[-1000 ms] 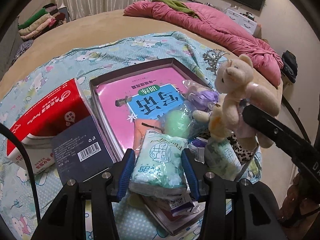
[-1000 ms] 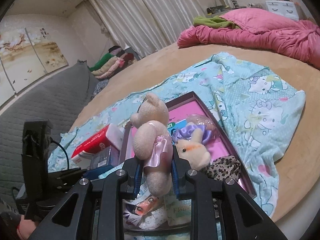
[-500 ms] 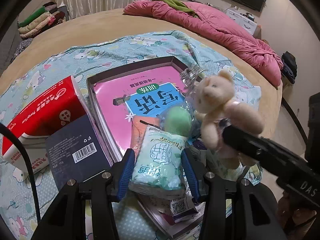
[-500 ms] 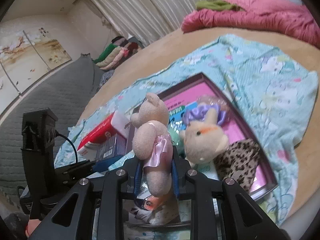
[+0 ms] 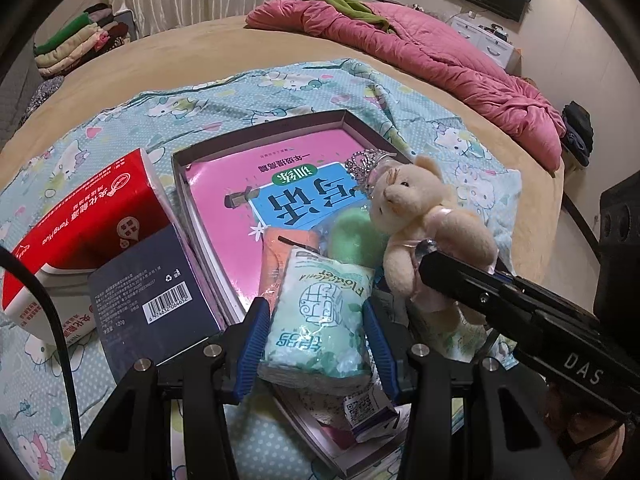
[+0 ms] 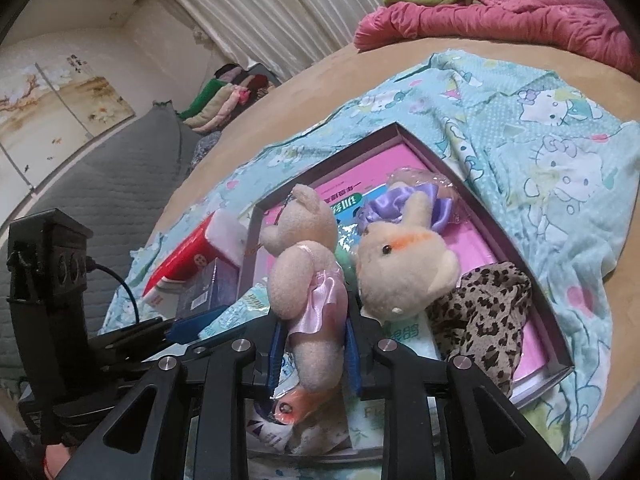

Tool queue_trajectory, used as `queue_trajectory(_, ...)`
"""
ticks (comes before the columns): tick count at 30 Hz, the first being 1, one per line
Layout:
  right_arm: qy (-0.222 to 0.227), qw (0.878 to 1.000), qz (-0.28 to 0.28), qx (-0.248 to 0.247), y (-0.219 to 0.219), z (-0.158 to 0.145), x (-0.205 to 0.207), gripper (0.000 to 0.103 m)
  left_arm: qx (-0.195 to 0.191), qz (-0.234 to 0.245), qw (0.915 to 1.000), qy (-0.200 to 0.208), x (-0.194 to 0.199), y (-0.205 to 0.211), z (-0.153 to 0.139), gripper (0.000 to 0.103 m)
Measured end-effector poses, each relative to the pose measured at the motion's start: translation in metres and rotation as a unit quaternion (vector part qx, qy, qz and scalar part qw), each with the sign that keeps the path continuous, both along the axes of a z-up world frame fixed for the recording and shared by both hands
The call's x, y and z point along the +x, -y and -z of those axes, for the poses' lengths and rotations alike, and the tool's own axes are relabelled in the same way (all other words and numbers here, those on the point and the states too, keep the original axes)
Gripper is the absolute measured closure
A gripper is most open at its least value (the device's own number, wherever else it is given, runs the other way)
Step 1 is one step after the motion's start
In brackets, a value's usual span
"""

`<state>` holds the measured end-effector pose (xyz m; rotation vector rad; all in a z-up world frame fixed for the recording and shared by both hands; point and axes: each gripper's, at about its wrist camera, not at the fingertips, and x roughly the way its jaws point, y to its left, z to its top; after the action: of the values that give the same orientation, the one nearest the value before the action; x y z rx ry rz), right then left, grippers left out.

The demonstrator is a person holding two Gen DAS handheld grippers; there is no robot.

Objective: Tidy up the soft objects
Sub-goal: 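Lower the teddy and tissue pack into the box and open both tools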

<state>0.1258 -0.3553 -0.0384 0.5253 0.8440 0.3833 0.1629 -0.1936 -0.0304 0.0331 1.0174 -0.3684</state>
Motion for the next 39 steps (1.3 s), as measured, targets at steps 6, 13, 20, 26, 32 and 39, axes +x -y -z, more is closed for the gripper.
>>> queue_trajectory(6,0.014,0.999,0.003,-0.036,-0.004,-0.005,-0.002,0.073,0.0,0.0,1.0,0.0,0.0,0.0,0.0,0.054)
queue_trajectory(13,0.027,0.998,0.007,-0.065,-0.005,-0.011,-0.005,0.073,0.0,0.001,1.0,0.0,-0.001,0.0,0.0,0.054)
queue_trajectory(20,0.04,0.996,0.022,-0.074,0.0,-0.017,-0.008,0.066,-0.002,0.001,1.0,0.0,-0.003,-0.001,0.0,0.054)
queue_trajectory(26,0.045,0.996,0.031,-0.077,0.004,-0.019,-0.008,0.066,-0.004,0.002,1.0,0.0,-0.004,-0.001,-0.001,0.054)
queue_trajectory(32,0.057,0.994,0.045,-0.083,0.007,-0.024,-0.012,0.064,-0.015,0.003,0.9999,0.001,-0.004,-0.001,-0.003,0.054)
queue_trajectory(39,0.058,0.993,0.055,-0.088,0.01,-0.025,-0.012,0.054,-0.019,0.006,0.9998,0.0,-0.003,-0.001,-0.005,0.054)
